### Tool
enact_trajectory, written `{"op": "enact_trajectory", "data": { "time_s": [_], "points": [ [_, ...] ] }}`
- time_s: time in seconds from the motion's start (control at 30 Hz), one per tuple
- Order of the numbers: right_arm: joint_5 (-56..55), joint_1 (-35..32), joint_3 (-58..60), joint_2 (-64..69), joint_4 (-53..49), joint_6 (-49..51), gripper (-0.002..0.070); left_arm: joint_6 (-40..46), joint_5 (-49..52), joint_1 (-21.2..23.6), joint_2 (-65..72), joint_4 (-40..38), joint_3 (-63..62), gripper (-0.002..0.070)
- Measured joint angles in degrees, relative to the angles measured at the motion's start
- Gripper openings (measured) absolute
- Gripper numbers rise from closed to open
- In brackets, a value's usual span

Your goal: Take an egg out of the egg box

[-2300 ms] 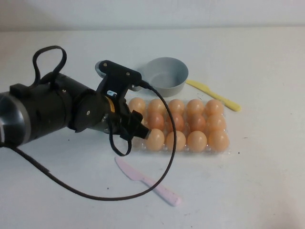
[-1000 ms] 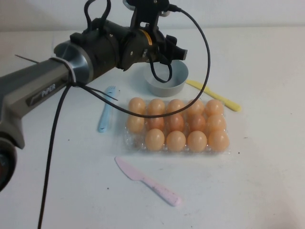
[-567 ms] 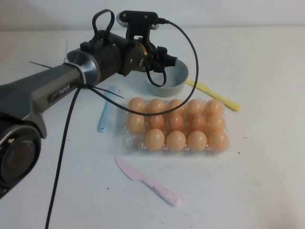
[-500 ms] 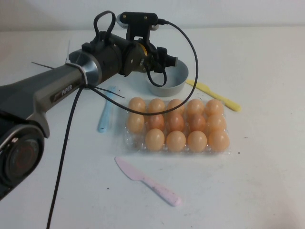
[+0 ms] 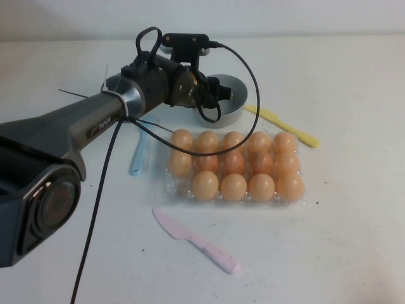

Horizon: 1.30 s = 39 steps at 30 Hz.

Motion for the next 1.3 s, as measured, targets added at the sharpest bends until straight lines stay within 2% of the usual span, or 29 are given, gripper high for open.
{"op": "enact_trajectory", "data": {
  "time_s": [0.23, 0.8, 1.1, 1.2, 1.3],
  "points": [
    [0.0, 0.0, 0.0, 0.0, 0.0, 0.0, -0.002, -0.46, 0.15, 0.64, 0.49, 0.0, -0.13, 0.0374],
    [0.0, 0.0, 0.0, 0.0, 0.0, 0.0, -0.002, -0.89, 2.31, 0.73, 0.49, 0.12, -3.97, 0.0379],
    [0.0, 0.0, 0.0, 0.0, 0.0, 0.0, -0.002, 2.61, 9.54, -2.2, -3.53, 6.25, -7.99, 0.0377],
    [0.0, 0.0, 0.0, 0.0, 0.0, 0.0, -0.002, 6.06, 10.41, -3.0, -6.92, 6.66, -7.62, 0.0319],
    [0.0, 0.0, 0.0, 0.0, 0.0, 0.0, -0.002, 7.68, 9.64, -3.38, -11.62, 6.77, -4.0, 0.0179]
  ]
}}
